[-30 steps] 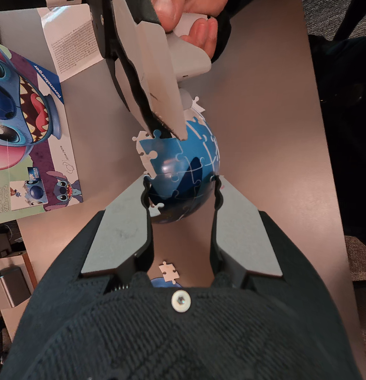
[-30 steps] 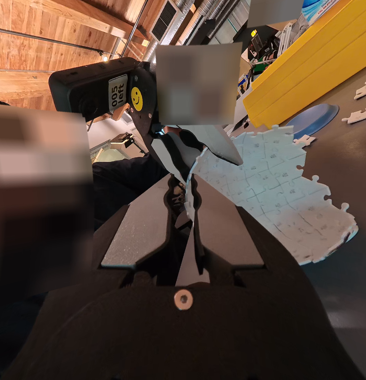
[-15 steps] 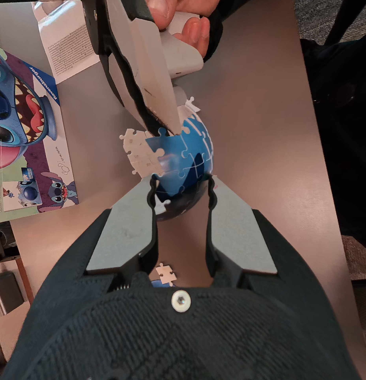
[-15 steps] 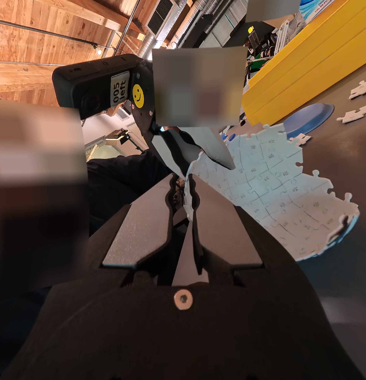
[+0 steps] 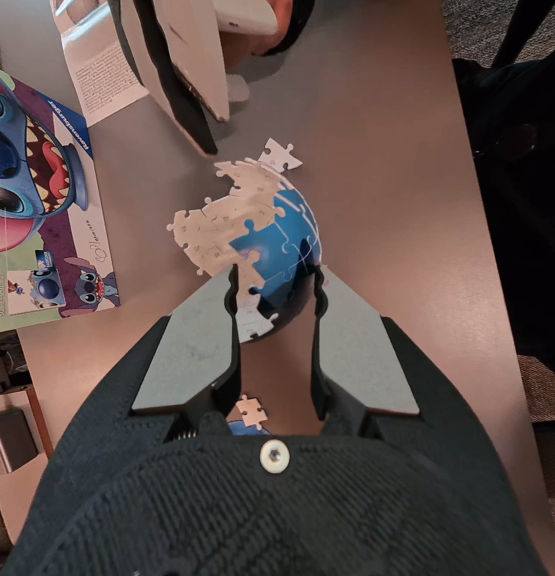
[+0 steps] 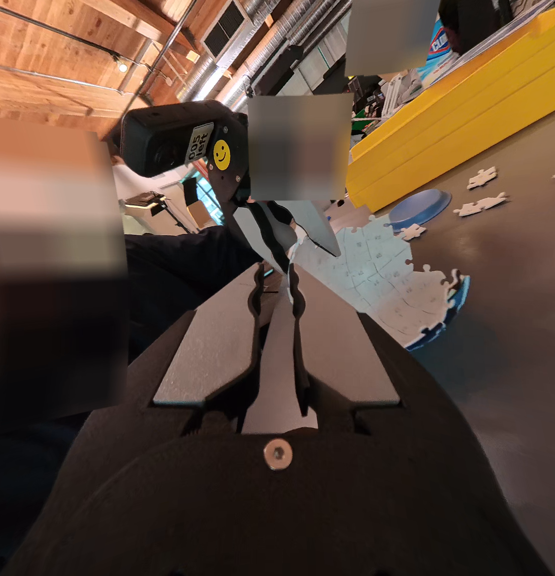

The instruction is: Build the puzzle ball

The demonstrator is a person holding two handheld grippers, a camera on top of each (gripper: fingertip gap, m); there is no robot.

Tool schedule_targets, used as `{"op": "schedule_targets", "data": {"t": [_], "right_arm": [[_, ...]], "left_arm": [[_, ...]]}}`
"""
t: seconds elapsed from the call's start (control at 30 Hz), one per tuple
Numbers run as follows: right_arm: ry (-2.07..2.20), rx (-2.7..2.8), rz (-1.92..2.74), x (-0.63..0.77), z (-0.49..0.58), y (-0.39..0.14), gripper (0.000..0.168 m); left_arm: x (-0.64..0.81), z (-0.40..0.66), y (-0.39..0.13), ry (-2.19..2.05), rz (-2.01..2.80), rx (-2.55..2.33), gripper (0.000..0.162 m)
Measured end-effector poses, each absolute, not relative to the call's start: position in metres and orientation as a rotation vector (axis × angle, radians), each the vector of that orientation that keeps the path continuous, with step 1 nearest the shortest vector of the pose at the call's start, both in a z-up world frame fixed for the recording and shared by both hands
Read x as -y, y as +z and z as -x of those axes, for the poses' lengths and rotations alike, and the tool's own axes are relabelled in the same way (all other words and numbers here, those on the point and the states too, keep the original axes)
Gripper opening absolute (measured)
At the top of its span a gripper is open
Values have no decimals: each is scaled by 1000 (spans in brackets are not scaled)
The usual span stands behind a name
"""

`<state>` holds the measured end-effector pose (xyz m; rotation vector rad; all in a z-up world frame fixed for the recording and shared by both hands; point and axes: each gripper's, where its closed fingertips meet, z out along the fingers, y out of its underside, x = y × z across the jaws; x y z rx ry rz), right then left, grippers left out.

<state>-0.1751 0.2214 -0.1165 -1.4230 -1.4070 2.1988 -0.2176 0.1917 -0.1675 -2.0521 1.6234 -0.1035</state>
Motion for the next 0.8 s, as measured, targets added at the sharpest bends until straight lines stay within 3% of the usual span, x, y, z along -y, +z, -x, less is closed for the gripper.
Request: {"op": "schedule_targets", "data": {"t": [0.17, 0.8], "right_arm": [[1964, 1451, 1441, -239, 165, -126, 13], [1851, 1480, 1426, -243, 161, -136, 18]], "left_arm": [[-193, 219, -166, -93, 2043, -1615, 48], [-207, 242, -170, -146, 1981, -1386, 55]]}}
